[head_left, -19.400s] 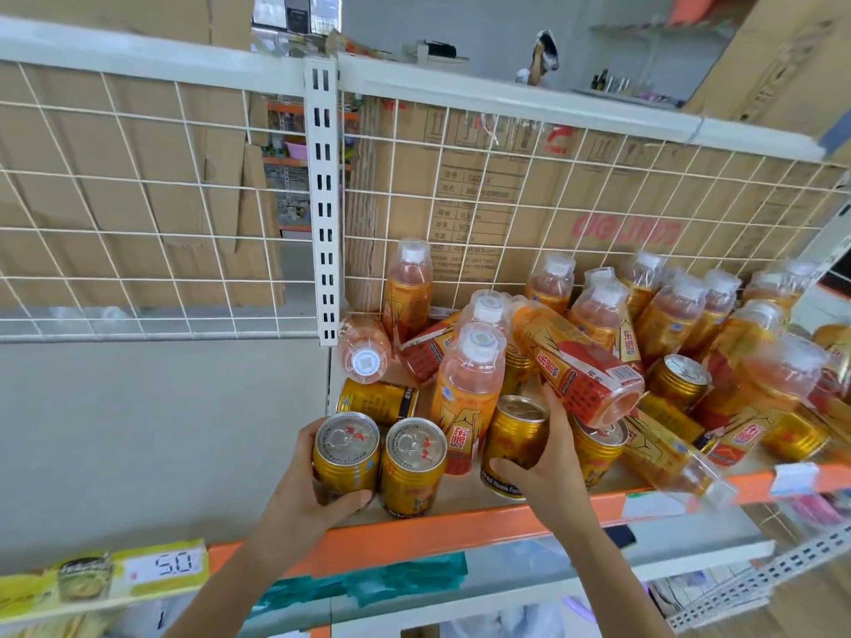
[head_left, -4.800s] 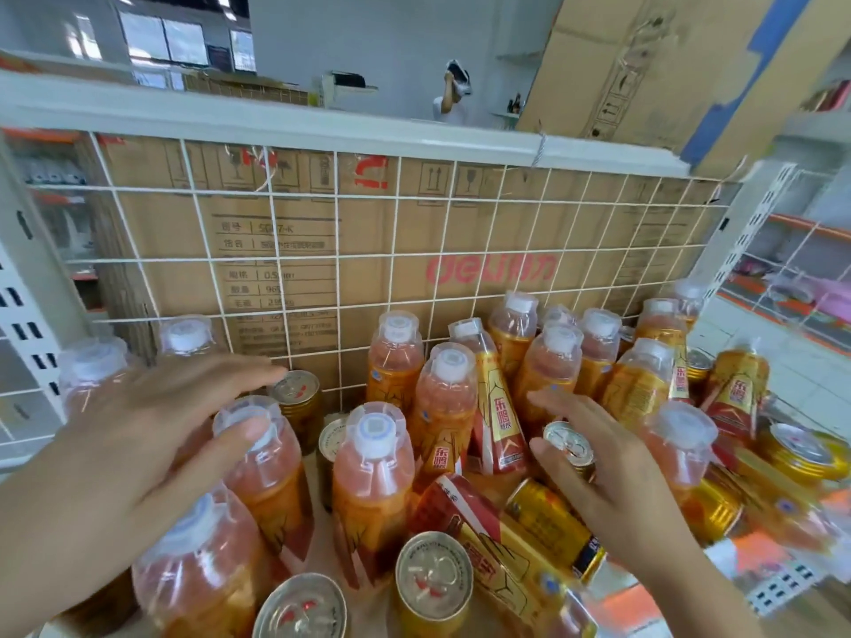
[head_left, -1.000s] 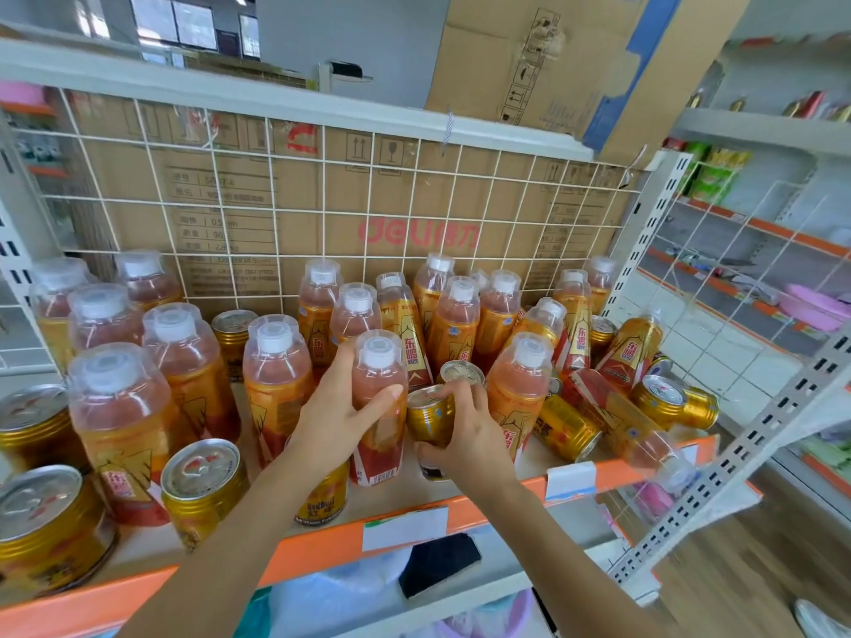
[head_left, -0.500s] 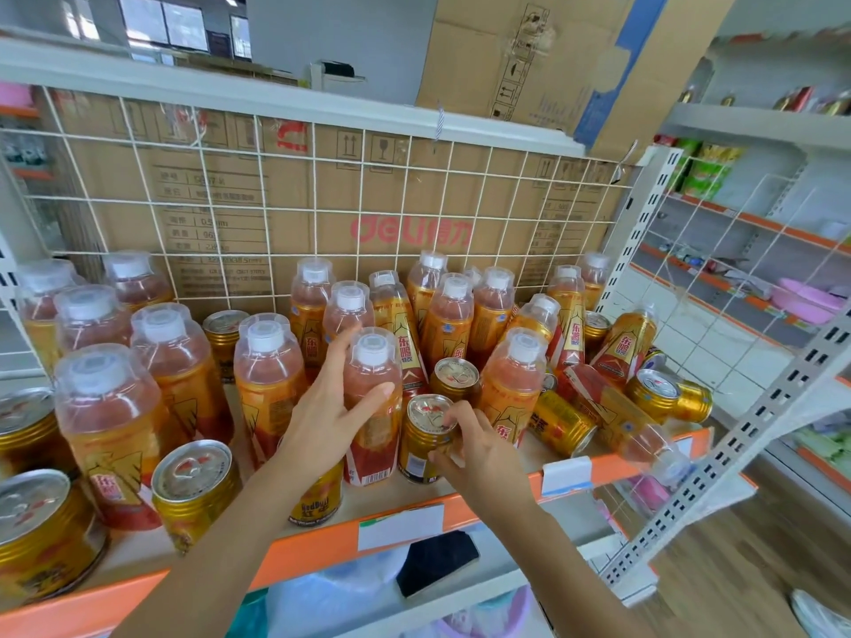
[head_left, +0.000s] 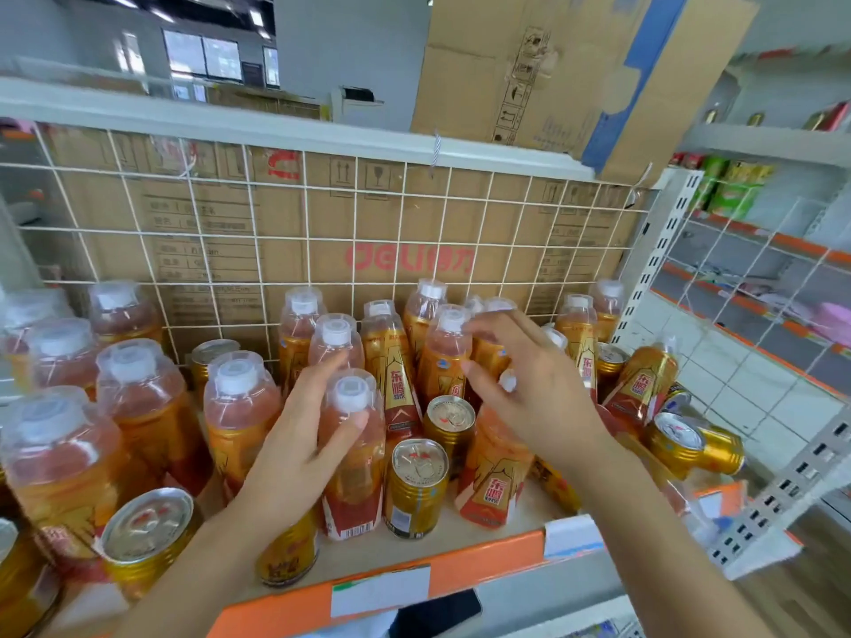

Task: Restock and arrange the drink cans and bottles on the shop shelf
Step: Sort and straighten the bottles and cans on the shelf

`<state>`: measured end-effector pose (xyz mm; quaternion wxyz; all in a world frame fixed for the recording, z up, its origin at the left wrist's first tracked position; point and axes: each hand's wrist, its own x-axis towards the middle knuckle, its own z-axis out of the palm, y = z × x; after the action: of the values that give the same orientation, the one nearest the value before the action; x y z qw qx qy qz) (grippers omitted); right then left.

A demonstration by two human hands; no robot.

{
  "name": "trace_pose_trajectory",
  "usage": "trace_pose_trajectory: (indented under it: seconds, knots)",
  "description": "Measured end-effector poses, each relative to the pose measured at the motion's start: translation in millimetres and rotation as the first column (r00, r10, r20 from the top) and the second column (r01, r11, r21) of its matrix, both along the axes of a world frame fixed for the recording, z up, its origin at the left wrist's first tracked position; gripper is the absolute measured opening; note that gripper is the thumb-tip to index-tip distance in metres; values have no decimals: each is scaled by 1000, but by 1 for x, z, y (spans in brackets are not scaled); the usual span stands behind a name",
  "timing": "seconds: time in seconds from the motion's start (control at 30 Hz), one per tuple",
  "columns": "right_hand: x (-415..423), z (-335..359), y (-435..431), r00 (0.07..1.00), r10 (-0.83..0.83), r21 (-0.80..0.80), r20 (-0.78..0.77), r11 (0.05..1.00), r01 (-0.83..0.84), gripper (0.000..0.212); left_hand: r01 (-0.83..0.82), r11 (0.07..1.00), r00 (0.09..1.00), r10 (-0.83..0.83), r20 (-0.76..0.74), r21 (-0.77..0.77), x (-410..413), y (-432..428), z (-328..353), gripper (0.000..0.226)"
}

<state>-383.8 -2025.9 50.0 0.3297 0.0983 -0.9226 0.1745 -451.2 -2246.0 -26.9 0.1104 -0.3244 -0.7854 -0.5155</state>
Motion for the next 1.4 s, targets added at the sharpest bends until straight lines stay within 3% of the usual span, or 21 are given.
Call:
trace_pose_trajectory:
  seconds: [0.17,0.3,0.47,0.57,0.67,0.83,1.03,1.13,1.27,1.4]
  knots:
    - [-53,26,30,983,59,-25,174,998,-56,35,-131,991,991,130,-39,-20,-21,9,45,48]
    - [-108,35,46,932,161,31,326,983,-181,41,-281,932,958,285,-14,-229,-56,26,69,46]
    - [-177,30,41,849,208,149,486,938,-315,49,-346,750,893,447,46,-563,-90,53,76,63]
    - [-207,19,31,802,215,214,557,896,-389,49,-351,579,853,522,4,-736,-99,65,70,70]
    - [-230,5,22,774,199,292,602,847,-445,47,-388,480,833,548,-77,-787,-101,71,63,75]
    - [-250,4,6,719,71,426,691,764,-484,58,-422,455,827,548,-127,-784,-99,71,62,70]
    - [-251,14,3,594,151,222,790,833,-507,59,-398,500,834,546,-77,-769,-96,69,65,68]
    - [-238,23,4,604,236,188,761,812,-553,63,-386,516,839,541,-58,-764,-96,68,66,68]
    - [-211,27,4,679,277,288,679,751,-594,58,-361,534,845,534,-26,-765,-98,66,64,67]
    - [-190,28,11,655,352,228,668,742,-630,48,-328,532,854,519,-5,-781,-99,66,65,64]
